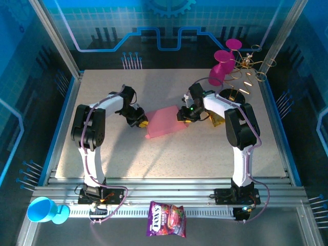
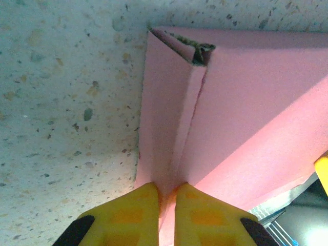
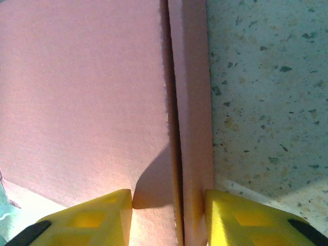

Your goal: Fold the paper box

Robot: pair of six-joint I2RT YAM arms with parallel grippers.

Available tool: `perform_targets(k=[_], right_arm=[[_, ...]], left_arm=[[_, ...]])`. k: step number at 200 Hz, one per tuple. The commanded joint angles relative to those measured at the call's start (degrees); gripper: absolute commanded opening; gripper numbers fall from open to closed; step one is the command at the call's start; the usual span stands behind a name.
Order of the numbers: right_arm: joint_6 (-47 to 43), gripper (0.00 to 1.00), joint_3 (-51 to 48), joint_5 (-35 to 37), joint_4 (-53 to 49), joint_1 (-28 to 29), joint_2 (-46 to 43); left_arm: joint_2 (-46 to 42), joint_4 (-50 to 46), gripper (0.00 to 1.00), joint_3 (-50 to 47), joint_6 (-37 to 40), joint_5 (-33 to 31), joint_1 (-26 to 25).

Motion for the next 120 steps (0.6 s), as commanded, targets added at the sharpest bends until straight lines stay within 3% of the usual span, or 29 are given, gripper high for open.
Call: perform_targets(k=[1,52,120], right_arm=[[-2.53,0.42,-0.71,-3.49,-1.62,-0.26,-0.14],[-3.73,0.57,0.83,-4.45,-2.6,-1.8,-2.81],[-4.94,0.72,5.85,-8.74,-4.51,-4.83,-0.51]], left_arm=[[1.33,-4.06,0.1,-1.31,2.05,-3.19,-0.33],[1.43,-6.1,0.0,-1.95,4.79,-5.7,-0.33],[-0.47,-6.91,0.0,-4.61,6.88,-8.05,-0.2]])
